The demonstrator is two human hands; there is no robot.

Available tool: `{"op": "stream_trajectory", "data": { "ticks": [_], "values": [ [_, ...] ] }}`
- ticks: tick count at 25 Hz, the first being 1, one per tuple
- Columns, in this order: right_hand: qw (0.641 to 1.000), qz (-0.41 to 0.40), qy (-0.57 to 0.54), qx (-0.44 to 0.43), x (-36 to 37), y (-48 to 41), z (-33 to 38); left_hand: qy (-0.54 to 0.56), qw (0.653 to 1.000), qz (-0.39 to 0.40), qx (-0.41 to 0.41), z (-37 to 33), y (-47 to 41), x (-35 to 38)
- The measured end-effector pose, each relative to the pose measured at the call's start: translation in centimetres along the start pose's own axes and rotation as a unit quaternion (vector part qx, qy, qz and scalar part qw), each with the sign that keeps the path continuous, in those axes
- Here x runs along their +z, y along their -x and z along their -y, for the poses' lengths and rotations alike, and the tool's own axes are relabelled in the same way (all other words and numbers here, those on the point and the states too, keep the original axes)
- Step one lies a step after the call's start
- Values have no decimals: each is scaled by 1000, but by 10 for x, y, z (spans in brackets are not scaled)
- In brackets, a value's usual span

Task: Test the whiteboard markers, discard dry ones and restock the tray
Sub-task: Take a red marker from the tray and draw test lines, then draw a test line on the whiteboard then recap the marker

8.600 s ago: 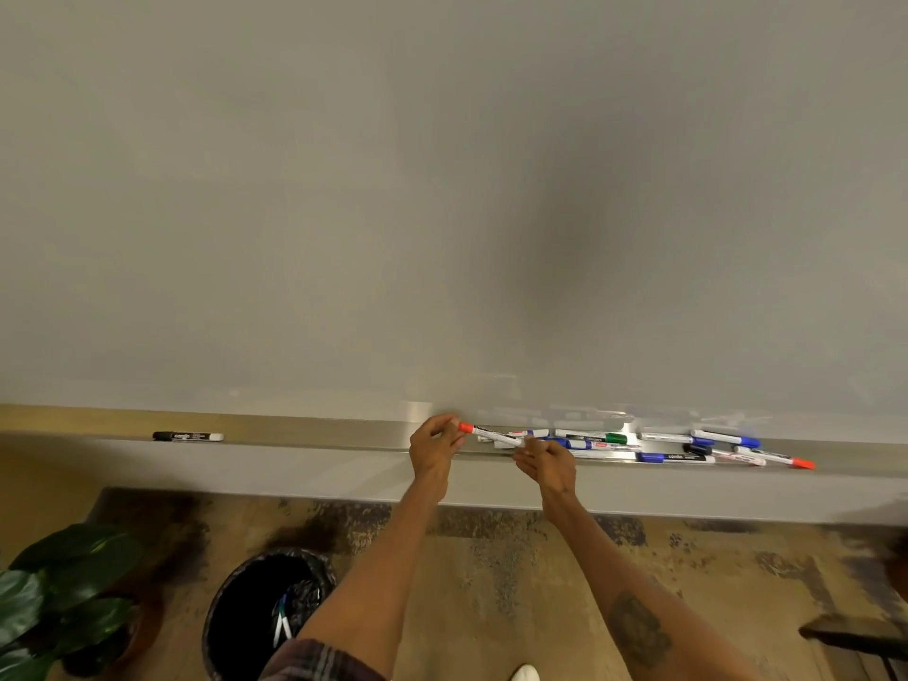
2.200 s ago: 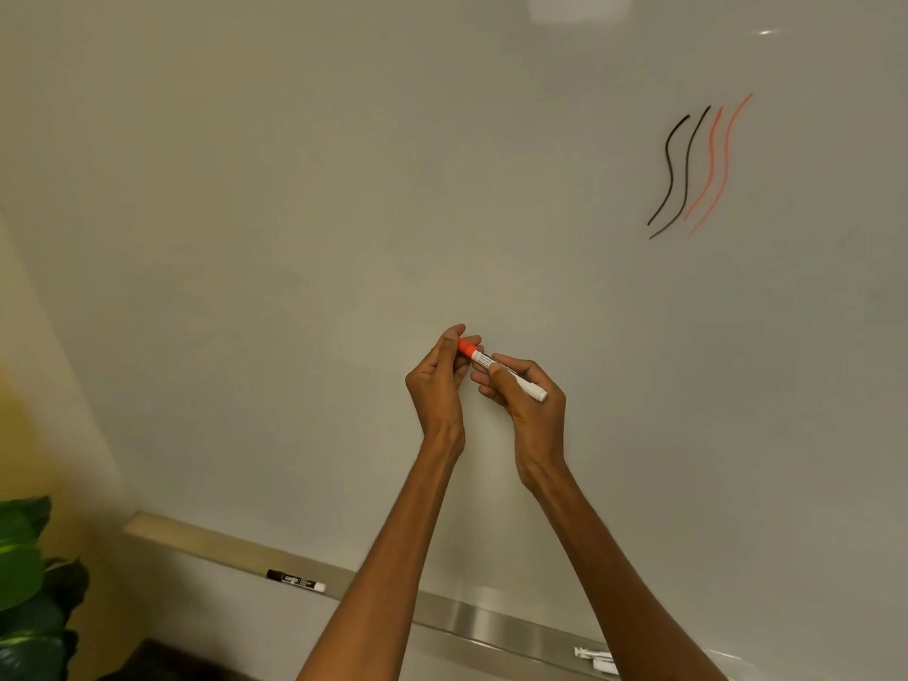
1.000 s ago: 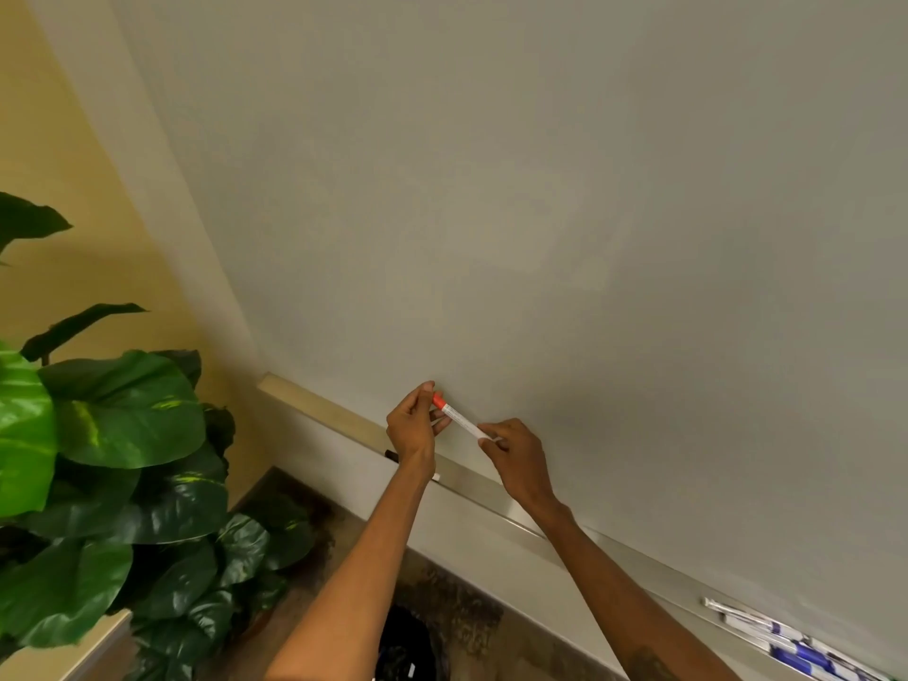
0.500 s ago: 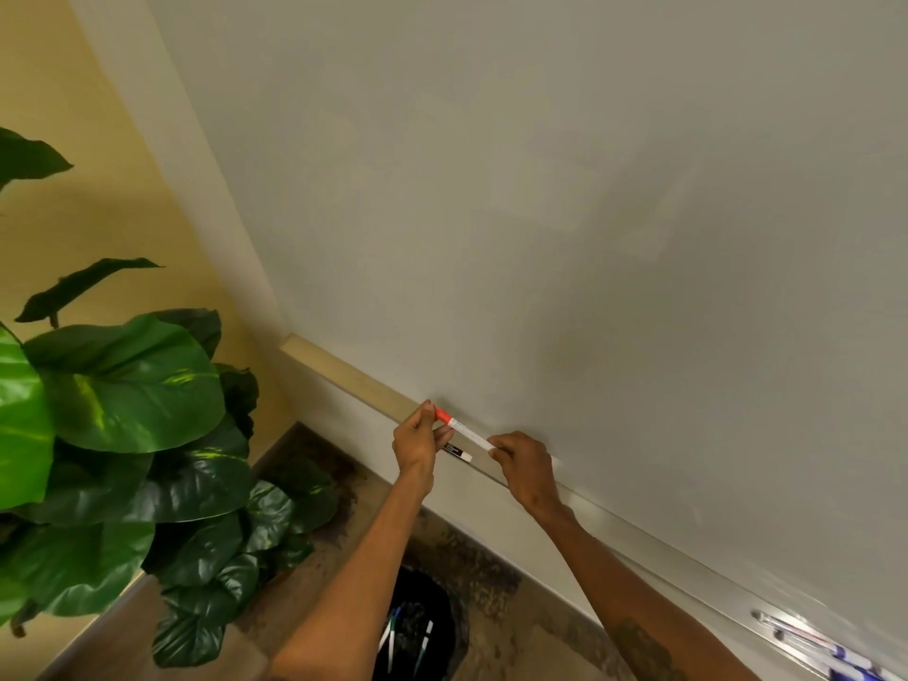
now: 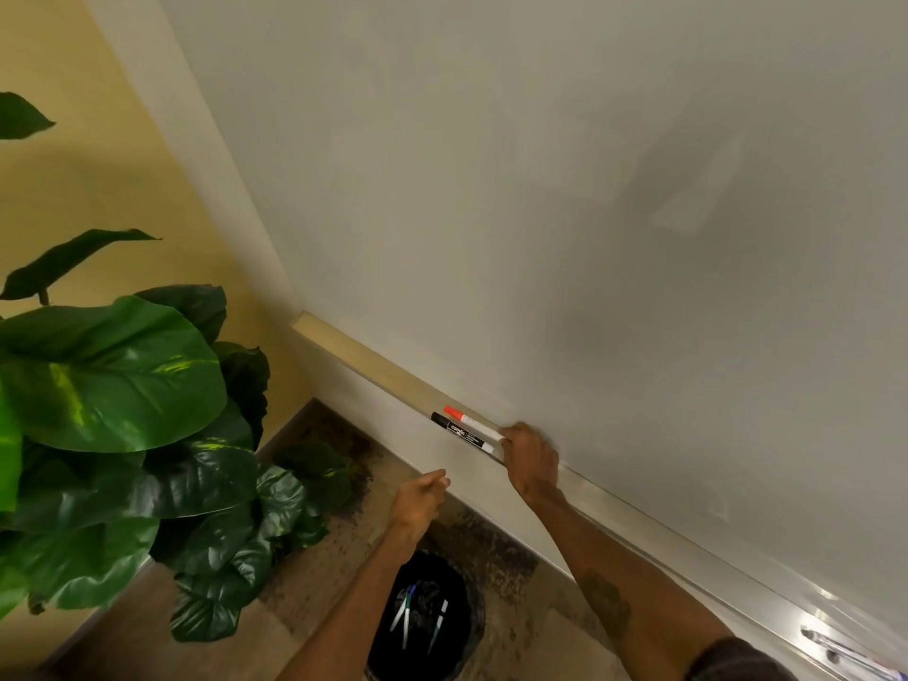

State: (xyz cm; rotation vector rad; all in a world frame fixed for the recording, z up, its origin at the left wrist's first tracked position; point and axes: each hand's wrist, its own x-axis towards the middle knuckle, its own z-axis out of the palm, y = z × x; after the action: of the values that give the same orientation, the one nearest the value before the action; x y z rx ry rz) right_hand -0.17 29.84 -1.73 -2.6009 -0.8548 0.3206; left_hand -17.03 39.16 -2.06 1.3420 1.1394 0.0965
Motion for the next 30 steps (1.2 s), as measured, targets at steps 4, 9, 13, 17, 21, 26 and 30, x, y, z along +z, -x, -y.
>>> {"op": "stream_trajectory", "data": {
  "ticks": [4, 9, 13, 17, 21, 26, 30],
  "values": [
    [1000, -8, 21, -9, 8, -5, 5, -19, 1000, 0, -17, 17, -4, -4],
    [998, 7, 57, -24, 20, -12, 4, 9, 999, 6, -49, 27, -3, -9],
    [997, 12, 61, -38, 26, -15, -1, -5, 999, 19, -40, 34, 0, -11],
    [998, -12, 39, -50, 22, -8, -7, -7, 999, 19, -32, 30, 7, -5],
    [998, -42, -26, -26, 5, 14, -26, -20, 999, 36, -5, 11, 24, 18],
    [994, -97, -59, -7, -25, 52, -67, -52, 995, 79, 42, -12, 46, 73],
    [990, -119, -77, 16, -48, 89, -111, -67, 990, 103, 64, -22, 74, 127]
  ]
}}
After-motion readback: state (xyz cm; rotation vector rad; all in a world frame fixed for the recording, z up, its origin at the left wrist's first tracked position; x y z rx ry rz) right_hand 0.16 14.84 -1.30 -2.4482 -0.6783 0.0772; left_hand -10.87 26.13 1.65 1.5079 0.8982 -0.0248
